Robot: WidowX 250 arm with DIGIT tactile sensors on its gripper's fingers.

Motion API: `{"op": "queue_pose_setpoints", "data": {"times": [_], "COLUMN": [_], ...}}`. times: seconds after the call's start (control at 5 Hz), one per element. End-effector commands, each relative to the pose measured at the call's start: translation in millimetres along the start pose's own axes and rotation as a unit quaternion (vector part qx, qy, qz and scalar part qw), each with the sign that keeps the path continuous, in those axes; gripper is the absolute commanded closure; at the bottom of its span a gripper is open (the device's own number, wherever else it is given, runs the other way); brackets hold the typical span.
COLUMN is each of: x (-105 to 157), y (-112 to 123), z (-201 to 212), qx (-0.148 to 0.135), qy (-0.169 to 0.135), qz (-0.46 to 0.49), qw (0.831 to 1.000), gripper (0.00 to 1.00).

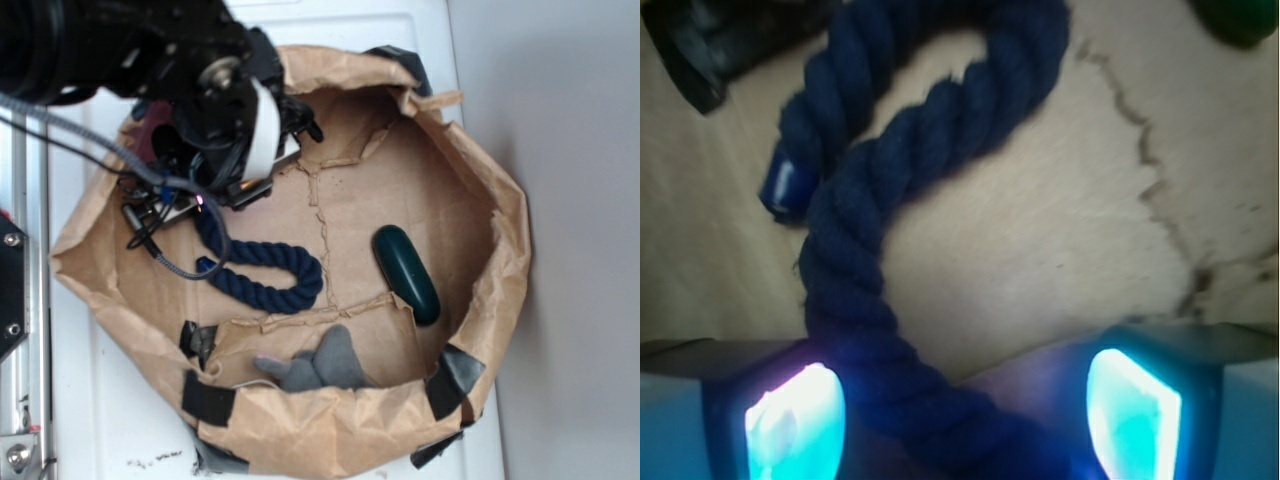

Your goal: Grab the blue rope.

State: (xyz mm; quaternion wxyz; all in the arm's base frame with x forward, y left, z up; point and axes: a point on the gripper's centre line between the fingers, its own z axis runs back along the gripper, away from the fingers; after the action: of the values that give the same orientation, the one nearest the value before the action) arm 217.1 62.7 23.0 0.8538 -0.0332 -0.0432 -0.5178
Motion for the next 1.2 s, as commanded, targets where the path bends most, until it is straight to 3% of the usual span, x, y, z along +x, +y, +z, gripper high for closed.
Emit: {"op": "queue_pose_setpoints", "data": {"times": [0.0,0.2,1.0], "x": [14.1,14.6,22.3], "y": [-3.8,-2.7,10.2], "z": [-22.7,-25.3,0.2], "qx": [0.068,0.086,0.086], "qy": [-0.020,-0.019,-0.060], "qz": [-0.057,-0.048,-0.023], "qw": [0.996,0.995,0.994], "gripper": [0.00,1.00,1.00]}}
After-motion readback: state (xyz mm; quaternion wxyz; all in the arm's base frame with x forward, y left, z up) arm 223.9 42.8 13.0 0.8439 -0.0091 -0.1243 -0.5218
